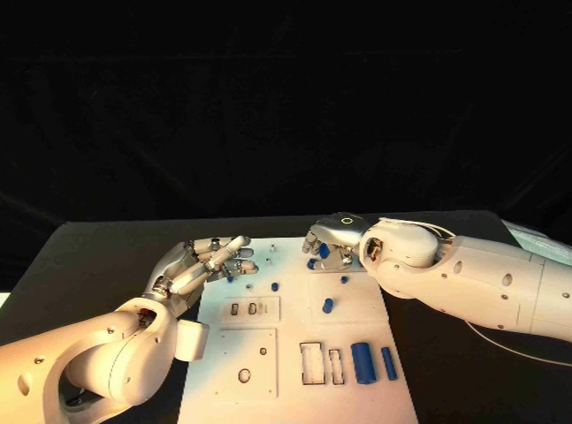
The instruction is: Assemble the parts on the task board
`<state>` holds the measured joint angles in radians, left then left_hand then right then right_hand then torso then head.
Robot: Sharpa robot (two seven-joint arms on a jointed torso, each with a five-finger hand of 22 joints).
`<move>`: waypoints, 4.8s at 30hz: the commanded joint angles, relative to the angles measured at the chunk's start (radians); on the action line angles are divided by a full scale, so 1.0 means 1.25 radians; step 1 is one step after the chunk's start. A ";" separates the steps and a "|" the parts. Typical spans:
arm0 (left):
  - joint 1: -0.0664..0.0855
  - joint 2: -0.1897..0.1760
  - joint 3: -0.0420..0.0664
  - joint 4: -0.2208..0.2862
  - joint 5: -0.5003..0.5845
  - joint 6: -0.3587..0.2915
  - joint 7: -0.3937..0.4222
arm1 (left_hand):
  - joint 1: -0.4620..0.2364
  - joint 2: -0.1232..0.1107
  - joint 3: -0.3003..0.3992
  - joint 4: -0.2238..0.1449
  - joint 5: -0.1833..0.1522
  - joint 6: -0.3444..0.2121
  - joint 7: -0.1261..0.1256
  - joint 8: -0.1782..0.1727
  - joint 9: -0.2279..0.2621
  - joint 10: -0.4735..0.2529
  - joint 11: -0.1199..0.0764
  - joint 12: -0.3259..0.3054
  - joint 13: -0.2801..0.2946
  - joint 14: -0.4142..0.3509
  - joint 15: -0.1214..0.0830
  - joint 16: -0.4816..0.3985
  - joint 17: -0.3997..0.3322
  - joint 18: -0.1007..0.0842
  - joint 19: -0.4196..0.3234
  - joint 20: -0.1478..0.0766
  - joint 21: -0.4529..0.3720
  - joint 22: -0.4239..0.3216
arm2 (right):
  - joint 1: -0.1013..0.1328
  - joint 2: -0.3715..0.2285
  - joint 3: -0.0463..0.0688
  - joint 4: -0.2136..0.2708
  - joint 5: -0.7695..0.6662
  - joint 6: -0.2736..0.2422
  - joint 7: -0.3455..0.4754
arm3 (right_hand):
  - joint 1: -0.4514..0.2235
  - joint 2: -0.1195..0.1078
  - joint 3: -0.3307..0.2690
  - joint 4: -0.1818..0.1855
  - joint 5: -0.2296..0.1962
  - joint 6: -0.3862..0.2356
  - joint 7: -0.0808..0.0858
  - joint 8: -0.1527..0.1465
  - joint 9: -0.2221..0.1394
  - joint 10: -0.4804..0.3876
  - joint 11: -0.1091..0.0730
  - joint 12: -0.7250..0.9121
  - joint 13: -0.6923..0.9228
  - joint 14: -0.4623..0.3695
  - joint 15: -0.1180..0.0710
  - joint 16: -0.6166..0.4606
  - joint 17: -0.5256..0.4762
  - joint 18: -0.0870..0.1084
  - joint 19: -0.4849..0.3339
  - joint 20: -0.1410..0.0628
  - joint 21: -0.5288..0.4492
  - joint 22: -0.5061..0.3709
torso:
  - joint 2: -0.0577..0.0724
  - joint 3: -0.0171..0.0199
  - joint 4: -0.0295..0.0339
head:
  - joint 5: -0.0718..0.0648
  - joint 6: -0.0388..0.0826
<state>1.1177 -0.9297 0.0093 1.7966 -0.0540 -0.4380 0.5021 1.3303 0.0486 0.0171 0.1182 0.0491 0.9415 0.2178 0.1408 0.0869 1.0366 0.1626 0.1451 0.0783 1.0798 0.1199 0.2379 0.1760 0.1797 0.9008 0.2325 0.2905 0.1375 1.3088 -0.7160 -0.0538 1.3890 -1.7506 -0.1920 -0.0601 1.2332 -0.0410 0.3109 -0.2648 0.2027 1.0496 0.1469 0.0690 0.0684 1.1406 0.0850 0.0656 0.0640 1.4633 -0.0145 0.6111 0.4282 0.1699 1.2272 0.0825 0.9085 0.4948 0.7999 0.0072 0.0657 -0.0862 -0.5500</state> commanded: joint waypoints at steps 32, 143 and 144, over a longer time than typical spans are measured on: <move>0.001 -0.003 0.001 -0.005 0.019 0.012 -0.009 | -0.003 0.003 -0.006 -0.001 0.000 0.003 0.004 -0.007 -0.003 -0.001 0.005 -0.010 -0.002 -0.004 0.003 -0.008 0.002 0.002 0.004 0.002 -0.003 -0.003 | 0.000 0.002 0.001 0.006 -0.042 -0.042 0.001 | -0.009 0.051 0.040 0.065 -0.050 0.107 -0.038 0.028 0.026 0.099 -0.033 0.015 0.008 0.011 -0.018 0.081 0.043 -0.018 0.033 -0.013 0.157 0.190 | 0.025 0.0001 0.0028 | -0.003 0.004; 0.006 -0.011 0.000 -0.023 0.026 0.065 -0.017 | 0.003 0.006 -0.008 -0.008 0.000 0.003 0.004 -0.014 -0.005 -0.001 0.006 -0.018 -0.004 -0.006 0.005 -0.014 0.006 0.002 0.003 0.003 -0.008 -0.007 | 0.013 -0.125 0.035 0.107 0.228 -0.048 -0.195 | 0.015 -0.050 -0.137 0.209 0.052 -0.077 -0.004 0.019 0.027 0.265 -0.026 1.043 1.039 0.075 -0.009 0.730 0.846 -0.086 0.161 0.000 0.428 0.611 | 0.048 -0.0004 -0.0003 | 0.005 0.025; 0.006 -0.010 0.000 -0.023 0.026 0.065 -0.017 | 0.003 0.006 -0.008 -0.008 0.000 0.003 0.004 -0.014 -0.005 -0.001 0.006 -0.018 -0.004 -0.006 0.004 -0.014 0.006 0.002 0.003 0.003 -0.008 -0.007 | 0.013 -0.123 0.035 0.105 0.224 -0.049 -0.199 | 0.016 -0.049 -0.138 0.209 0.052 -0.077 -0.003 0.020 0.028 0.266 -0.026 1.049 1.046 0.075 -0.007 0.732 0.851 -0.086 0.162 0.001 0.428 0.612 | 0.048 -0.0006 -0.0004 | 0.005 0.024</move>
<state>1.1247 -0.9453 0.0092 1.7677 -0.0213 -0.3847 0.4748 1.3303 0.0486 0.0115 0.1126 0.0490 0.9414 0.2177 0.1293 0.0821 1.0365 0.1626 0.1272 0.0750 1.0761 0.1235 0.2243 0.1825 0.1795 0.9006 0.2326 0.2866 0.1303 1.3246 -0.8734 -0.0103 1.5227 -1.4357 -0.2809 -0.2550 1.2480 -0.1056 0.1433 -0.0037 0.2654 0.9572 0.1390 0.0886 0.1021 1.4620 0.0521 1.3709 1.3080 1.4665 -0.0321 1.5234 1.3081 0.0759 1.4236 0.0824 1.4394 1.2584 0.8587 0.0067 0.0657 -0.0806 -0.5184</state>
